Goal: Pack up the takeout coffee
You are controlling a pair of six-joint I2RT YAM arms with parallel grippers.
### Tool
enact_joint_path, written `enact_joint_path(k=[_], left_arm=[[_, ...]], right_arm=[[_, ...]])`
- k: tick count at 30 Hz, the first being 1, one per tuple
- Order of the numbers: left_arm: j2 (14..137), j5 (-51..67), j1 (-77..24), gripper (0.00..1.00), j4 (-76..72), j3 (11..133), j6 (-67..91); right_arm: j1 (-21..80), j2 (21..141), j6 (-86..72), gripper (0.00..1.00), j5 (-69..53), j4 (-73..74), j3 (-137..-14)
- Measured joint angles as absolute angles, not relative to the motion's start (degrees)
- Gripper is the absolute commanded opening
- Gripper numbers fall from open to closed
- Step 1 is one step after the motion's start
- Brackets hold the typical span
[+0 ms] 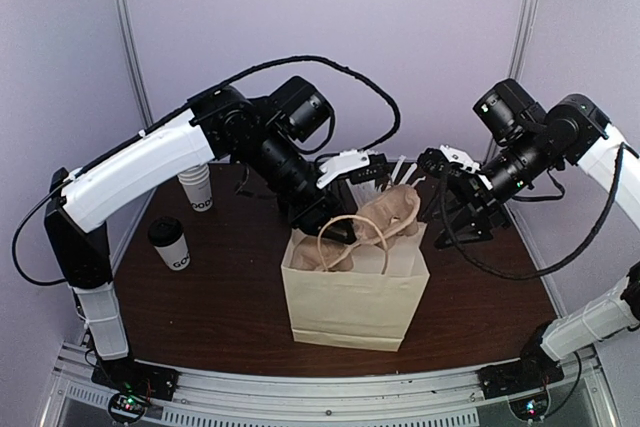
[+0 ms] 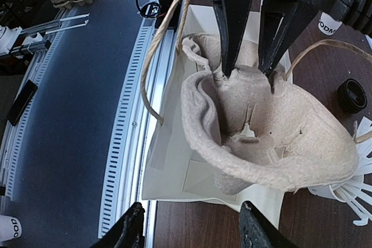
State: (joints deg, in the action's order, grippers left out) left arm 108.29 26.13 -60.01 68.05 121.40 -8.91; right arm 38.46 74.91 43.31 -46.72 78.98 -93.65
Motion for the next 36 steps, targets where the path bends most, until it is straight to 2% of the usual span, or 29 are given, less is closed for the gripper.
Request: enact_joint_path(k=[8,18,36], left_arm=[[107.22,26.39,-60.4,0.15,68.77,119.85,-13.72],[106.94,19.77,-63.75,0.14,70.32,116.95,-19.05],[108.64,11.44,-66.46,0.16,73.58,120.79,-20.71]], right_arm=[[38.59,74.91,43.77,0.55,-46.65,78.63,-91.72],[36.8,74.7,44.84,0.56,-46.52,78.59,-88.99],[36.58,74.19,43.09,0.58,-46.44,77.32,-88.51]])
